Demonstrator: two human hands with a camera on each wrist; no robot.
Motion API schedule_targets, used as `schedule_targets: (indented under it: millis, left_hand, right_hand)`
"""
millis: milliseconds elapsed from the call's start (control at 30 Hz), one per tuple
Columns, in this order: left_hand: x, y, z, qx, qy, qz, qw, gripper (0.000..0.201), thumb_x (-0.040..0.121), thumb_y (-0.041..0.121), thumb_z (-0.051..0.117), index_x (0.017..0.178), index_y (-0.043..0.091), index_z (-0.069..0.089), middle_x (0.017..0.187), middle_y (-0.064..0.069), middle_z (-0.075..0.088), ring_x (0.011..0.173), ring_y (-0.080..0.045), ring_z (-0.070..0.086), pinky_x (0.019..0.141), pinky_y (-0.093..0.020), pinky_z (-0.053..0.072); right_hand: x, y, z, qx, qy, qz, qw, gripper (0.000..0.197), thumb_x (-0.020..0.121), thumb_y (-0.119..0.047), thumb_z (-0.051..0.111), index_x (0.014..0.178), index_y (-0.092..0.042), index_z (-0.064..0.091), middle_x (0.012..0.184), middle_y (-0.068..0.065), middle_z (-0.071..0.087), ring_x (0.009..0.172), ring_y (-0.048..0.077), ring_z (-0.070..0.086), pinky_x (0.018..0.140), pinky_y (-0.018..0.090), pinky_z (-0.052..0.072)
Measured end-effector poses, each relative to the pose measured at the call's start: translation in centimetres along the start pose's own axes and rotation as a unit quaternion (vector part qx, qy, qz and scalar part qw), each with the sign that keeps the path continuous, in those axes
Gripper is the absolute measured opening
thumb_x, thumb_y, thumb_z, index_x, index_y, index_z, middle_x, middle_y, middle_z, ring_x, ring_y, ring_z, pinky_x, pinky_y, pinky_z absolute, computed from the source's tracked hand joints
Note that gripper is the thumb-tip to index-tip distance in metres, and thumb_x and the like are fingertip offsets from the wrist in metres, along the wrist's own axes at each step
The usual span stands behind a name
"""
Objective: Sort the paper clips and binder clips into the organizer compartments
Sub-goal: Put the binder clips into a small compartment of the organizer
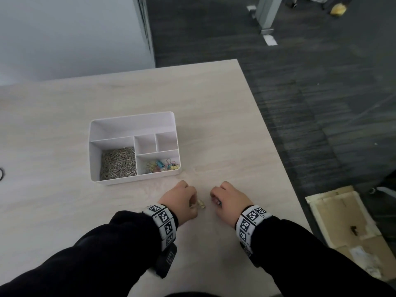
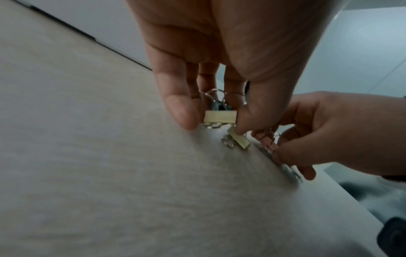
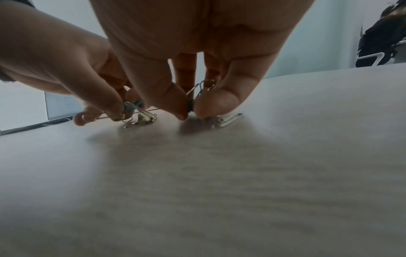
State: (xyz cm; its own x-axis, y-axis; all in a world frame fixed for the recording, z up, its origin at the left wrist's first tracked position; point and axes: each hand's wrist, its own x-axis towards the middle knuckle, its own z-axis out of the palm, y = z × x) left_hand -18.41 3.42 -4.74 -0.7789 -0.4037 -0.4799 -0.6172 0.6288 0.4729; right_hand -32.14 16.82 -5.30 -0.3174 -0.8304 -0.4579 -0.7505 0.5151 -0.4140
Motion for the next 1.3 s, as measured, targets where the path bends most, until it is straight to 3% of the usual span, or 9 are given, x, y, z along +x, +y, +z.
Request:
schedule_targets:
  millis: [200, 333, 500, 667, 767, 900, 1100, 1233, 1300]
  left_hand:
    - [-0.8, -2.7, -1.5, -0.032, 0.02, -0.012, 0.999, 0.015, 0.07, 0.027, 0.065, 0.083, 0.025, 0.059, 0.094, 0.004, 0.047, 0.077, -0.019, 0.055, 0.079, -0.031, 0.052]
    - [-1.3, -4.4, -2.3, -0.055, 0.034, -0.031, 0.997, 0.018, 0.07, 0.028, 0.068, 0.086, 0.025, 0.061, 0.092, 0.006, 0.046, 0.076, -0.014, 0.051, 0.079, -0.026, 0.049]
    - [-2.8, -6.3, -3.7, -0.111, 0.073, -0.05, 0.99, 0.019, 0.068, 0.024, 0.073, 0.073, 0.03, 0.056, 0.087, 0.007, 0.052, 0.069, -0.011, 0.052, 0.071, -0.019, 0.041]
    - [-3.6, -6.6, -7.0, -0.158, 0.135, -0.03, 0.978, 0.019, 0.071, 0.02, 0.077, 0.071, 0.025, 0.058, 0.085, 0.011, 0.052, 0.066, -0.006, 0.055, 0.068, -0.02, 0.045]
    - [-3.1, -6.6, -9.1, -0.165, 0.192, -0.009, 0.967, 0.022, 0.073, 0.021, 0.077, 0.07, 0.028, 0.057, 0.086, 0.012, 0.053, 0.072, -0.002, 0.054, 0.07, -0.018, 0.042]
    - [-1.8, -6.1, -10.7, -0.15, 0.227, -0.013, 0.962, 0.015, 0.079, 0.03, 0.074, 0.076, 0.028, 0.06, 0.093, 0.014, 0.052, 0.082, -0.003, 0.055, 0.077, -0.018, 0.045]
    - [-0.5, -5.4, -10.0, -0.087, 0.217, -0.017, 0.972, 0.003, 0.085, 0.032, 0.065, 0.083, 0.031, 0.063, 0.097, 0.015, 0.055, 0.085, -0.006, 0.055, 0.083, -0.03, 0.05]
    - [-0.6, -4.0, -8.2, -0.061, 0.248, 0.014, 0.967, 0.002, 0.083, 0.032, 0.067, 0.081, 0.031, 0.067, 0.096, 0.013, 0.057, 0.09, -0.01, 0.052, 0.082, -0.029, 0.046]
    - [-0.5, -2.5, -6.9, -0.044, 0.22, 0.052, 0.973, 0.002, 0.083, 0.033, 0.066, 0.082, 0.032, 0.066, 0.092, 0.013, 0.057, 0.085, -0.008, 0.052, 0.079, -0.029, 0.047]
  right_hand:
    - [1.2, -1.8, -1.2, 0.028, 0.021, -0.016, 0.999, 0.019, 0.083, -0.019, 0.057, 0.102, -0.021, 0.058, 0.103, 0.002, 0.049, 0.084, 0.03, 0.057, 0.071, 0.034, 0.047]
    - [2.9, -4.6, -2.5, 0.114, 0.051, -0.048, 0.991, 0.026, 0.072, -0.019, 0.062, 0.097, -0.027, 0.059, 0.097, -0.003, 0.05, 0.083, 0.021, 0.057, 0.078, 0.035, 0.051]
    - [5.9, -9.0, -4.2, 0.142, 0.093, -0.105, 0.98, 0.025, 0.077, -0.014, 0.061, 0.092, -0.034, 0.056, 0.098, -0.008, 0.051, 0.078, 0.01, 0.053, 0.077, 0.027, 0.049]
    - [8.2, -10.9, -5.0, 0.115, 0.089, -0.118, 0.982, 0.035, 0.084, -0.02, 0.062, 0.117, -0.032, 0.06, 0.111, -0.008, 0.055, 0.083, 0.009, 0.055, 0.08, 0.027, 0.049]
    - [8.1, -10.3, -5.1, 0.119, 0.104, -0.119, 0.98, 0.039, 0.085, -0.021, 0.062, 0.123, -0.03, 0.059, 0.113, -0.009, 0.056, 0.082, 0.007, 0.055, 0.081, 0.027, 0.049]
    - [6.5, -7.6, -5.1, 0.125, 0.125, -0.067, 0.982, 0.023, 0.088, -0.025, 0.061, 0.111, -0.028, 0.064, 0.103, -0.012, 0.055, 0.075, 0.005, 0.057, 0.078, 0.028, 0.052]
    - [3.5, -1.8, -4.2, 0.129, 0.142, 0.029, 0.981, 0.009, 0.085, -0.025, 0.063, 0.093, -0.027, 0.068, 0.092, -0.01, 0.062, 0.073, 0.005, 0.056, 0.081, 0.029, 0.051]
    - [1.7, 1.3, -3.6, 0.149, 0.142, 0.102, 0.973, 0.005, 0.084, -0.025, 0.066, 0.087, -0.029, 0.067, 0.089, -0.009, 0.065, 0.078, 0.011, 0.059, 0.081, 0.027, 0.05]
    - [0.8, 2.6, -3.2, 0.148, 0.116, 0.139, 0.972, 0.004, 0.083, -0.027, 0.065, 0.081, -0.03, 0.065, 0.087, -0.009, 0.067, 0.081, 0.013, 0.061, 0.08, 0.027, 0.049]
